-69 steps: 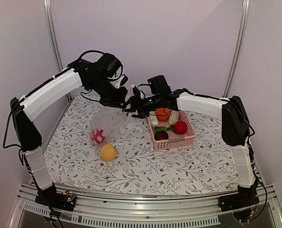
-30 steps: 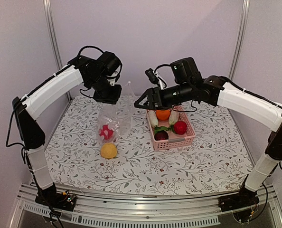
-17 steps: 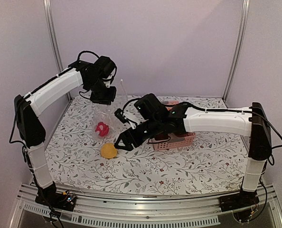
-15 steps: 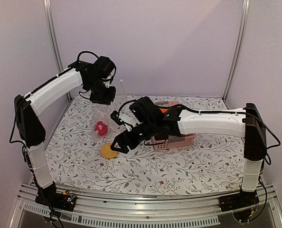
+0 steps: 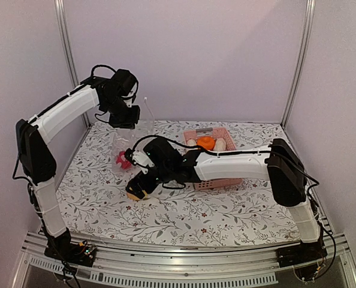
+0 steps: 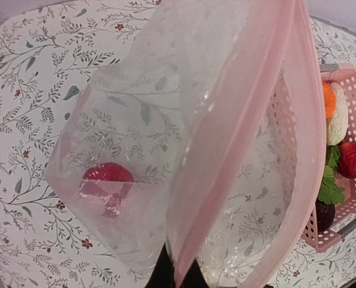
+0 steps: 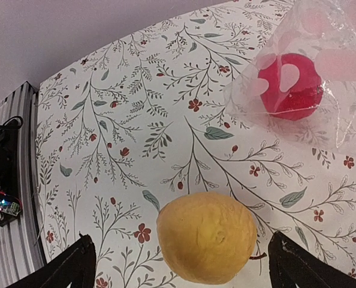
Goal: Place the food in the zip-top bag and seal the zipper
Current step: Pick up the fake fruit at the center of the board.
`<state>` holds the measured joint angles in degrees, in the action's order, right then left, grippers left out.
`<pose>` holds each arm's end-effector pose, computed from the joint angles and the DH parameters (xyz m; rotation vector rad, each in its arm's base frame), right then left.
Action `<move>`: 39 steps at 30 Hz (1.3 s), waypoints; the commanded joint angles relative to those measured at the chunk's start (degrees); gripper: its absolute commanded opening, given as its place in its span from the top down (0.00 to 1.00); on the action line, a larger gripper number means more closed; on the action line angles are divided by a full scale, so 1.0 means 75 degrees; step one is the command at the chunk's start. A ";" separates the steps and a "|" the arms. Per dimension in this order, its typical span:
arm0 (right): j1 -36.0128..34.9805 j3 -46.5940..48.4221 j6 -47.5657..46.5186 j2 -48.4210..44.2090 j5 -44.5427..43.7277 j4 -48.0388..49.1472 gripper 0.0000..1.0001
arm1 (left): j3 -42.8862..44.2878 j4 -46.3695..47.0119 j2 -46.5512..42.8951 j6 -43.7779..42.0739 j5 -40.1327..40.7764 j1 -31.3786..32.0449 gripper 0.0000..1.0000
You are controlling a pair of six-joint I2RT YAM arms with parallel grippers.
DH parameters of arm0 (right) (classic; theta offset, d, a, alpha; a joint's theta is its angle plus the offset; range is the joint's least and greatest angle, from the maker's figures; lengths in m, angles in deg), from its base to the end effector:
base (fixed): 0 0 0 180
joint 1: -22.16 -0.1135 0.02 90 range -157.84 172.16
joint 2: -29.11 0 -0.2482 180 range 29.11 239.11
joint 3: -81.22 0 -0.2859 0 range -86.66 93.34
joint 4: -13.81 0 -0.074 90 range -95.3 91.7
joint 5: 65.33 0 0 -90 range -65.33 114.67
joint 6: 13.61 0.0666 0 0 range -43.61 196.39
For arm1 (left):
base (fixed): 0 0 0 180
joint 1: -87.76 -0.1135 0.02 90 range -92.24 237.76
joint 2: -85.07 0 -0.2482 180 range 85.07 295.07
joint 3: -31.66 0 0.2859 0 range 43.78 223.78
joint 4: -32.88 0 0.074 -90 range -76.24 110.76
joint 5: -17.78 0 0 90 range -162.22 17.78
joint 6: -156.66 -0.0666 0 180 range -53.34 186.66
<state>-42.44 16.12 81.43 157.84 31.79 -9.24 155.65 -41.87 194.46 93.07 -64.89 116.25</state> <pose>0.2349 0.5139 0.1547 -1.2200 1.9860 0.7840 0.3985 -0.2066 0.2982 0.0028 2.6170 -0.1728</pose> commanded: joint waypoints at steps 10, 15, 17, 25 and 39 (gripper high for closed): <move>-0.0082 0.1384 -0.0264 0.1459 -0.0092 -0.0868 0.01 | -0.0160 0.0195 -0.0206 0.0015 -0.0468 -0.0097 1.00; -0.0094 0.1248 -0.0270 0.1476 -0.0138 -0.1012 0.05 | -0.0173 0.0196 -0.0217 0.0015 -0.0507 -0.0100 1.00; -0.0094 0.1210 -0.0262 0.1441 -0.0243 -0.1081 0.10 | -0.0214 0.0194 -0.0227 0.0023 -0.0520 -0.0094 1.00; -0.0094 0.1127 -0.0242 0.1297 -0.0460 -0.1410 0.18 | -0.0454 0.0271 -0.0311 0.0038 -0.0656 -0.0074 1.00; -0.0088 -0.0962 0.0201 -0.1873 -0.0423 -0.1762 0.34 | -0.0480 0.0308 -0.0323 0.0096 -0.0918 0.0091 1.00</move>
<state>-42.72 11.79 81.76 155.89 29.40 -20.30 152.83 -40.30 194.26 93.31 -70.62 116.31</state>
